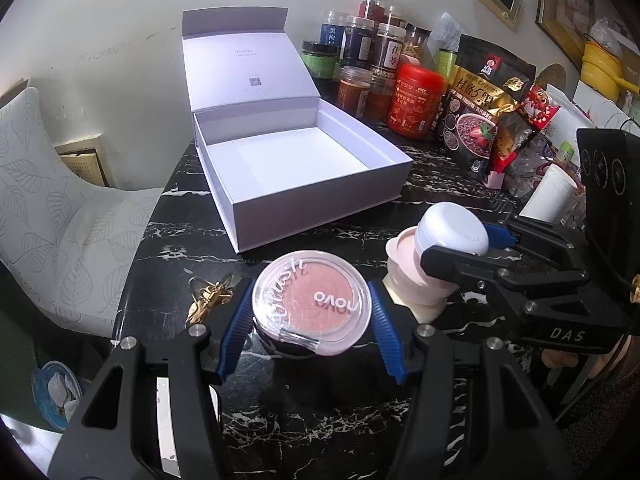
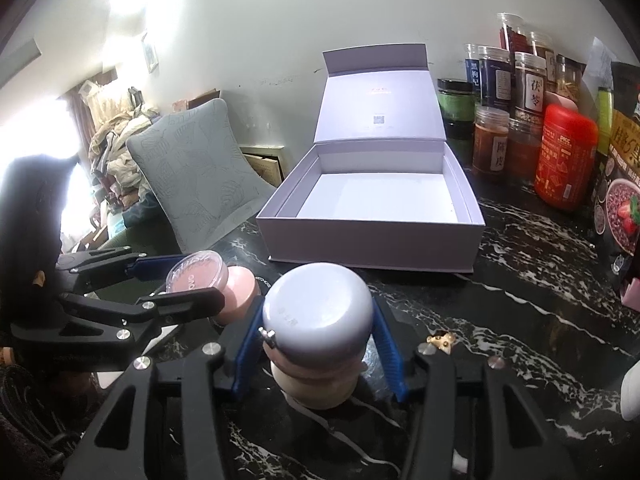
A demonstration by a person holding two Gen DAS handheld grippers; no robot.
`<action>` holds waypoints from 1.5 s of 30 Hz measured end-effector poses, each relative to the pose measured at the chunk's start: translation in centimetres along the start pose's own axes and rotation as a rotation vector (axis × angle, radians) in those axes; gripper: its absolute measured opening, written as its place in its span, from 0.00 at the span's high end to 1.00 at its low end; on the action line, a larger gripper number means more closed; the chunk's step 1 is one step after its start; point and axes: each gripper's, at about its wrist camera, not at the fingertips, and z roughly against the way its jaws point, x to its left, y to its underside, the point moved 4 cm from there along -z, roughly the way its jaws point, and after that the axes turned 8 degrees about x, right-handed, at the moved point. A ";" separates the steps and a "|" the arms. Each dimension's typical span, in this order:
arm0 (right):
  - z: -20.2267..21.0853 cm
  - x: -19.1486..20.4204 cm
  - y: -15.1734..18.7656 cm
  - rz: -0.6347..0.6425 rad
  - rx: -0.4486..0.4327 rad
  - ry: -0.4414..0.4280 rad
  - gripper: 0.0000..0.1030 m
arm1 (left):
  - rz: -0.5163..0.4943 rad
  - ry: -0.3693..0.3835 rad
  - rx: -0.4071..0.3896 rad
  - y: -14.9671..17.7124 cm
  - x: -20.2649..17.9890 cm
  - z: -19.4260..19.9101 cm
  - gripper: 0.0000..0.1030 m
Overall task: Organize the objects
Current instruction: 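Lift the compact with the left gripper while the right lifts the white jar toward the box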
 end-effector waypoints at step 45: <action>10.8 1.8 0.9 0.061 -0.116 0.047 0.49 | -0.044 -0.046 -0.108 -2.1 -6.2 6.9 0.47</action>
